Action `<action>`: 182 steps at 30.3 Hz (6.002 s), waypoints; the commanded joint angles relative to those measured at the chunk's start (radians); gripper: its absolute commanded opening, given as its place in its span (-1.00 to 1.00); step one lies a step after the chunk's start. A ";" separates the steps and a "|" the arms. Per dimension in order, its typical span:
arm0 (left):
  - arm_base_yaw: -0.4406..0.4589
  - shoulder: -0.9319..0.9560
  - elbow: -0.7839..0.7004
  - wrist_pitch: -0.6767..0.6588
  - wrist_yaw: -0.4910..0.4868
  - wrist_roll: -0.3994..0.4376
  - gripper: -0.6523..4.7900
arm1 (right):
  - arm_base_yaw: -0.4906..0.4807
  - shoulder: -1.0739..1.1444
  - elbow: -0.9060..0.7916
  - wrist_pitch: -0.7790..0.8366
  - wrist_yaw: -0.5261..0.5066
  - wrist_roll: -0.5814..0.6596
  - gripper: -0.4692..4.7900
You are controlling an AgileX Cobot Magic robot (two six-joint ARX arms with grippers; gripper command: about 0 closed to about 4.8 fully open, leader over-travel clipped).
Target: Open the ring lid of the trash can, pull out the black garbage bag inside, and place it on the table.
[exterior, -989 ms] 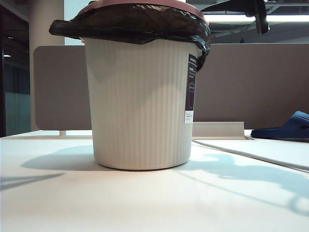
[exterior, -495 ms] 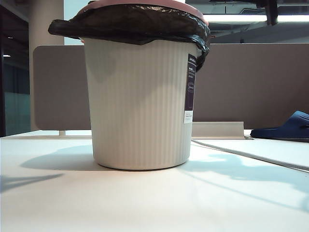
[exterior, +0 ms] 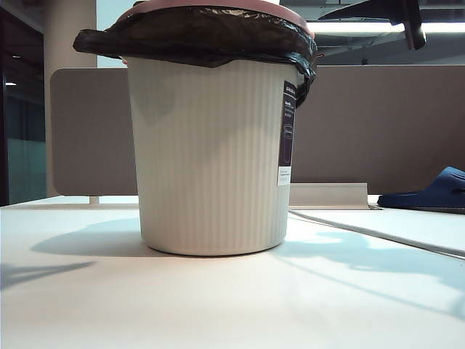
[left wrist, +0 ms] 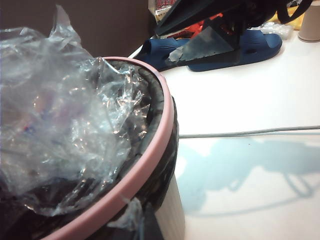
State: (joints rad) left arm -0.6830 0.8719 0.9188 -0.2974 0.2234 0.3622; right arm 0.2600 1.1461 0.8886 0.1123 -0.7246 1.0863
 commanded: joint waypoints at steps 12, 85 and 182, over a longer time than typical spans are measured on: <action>-0.001 -0.005 0.003 0.006 0.002 -0.003 -0.78 | 0.001 -0.001 0.003 -0.030 0.043 -0.034 0.10; -0.001 -0.004 0.003 -0.001 0.008 -0.003 -0.78 | 0.071 0.074 0.003 0.134 0.011 0.054 0.10; -0.219 0.202 0.002 0.349 -0.540 0.459 -0.78 | 0.097 0.073 0.028 0.529 -0.069 0.345 0.10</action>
State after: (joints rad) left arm -0.9009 1.0756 0.9184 0.0151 -0.2943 0.8154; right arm 0.3553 1.2240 0.9123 0.6033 -0.7704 1.4376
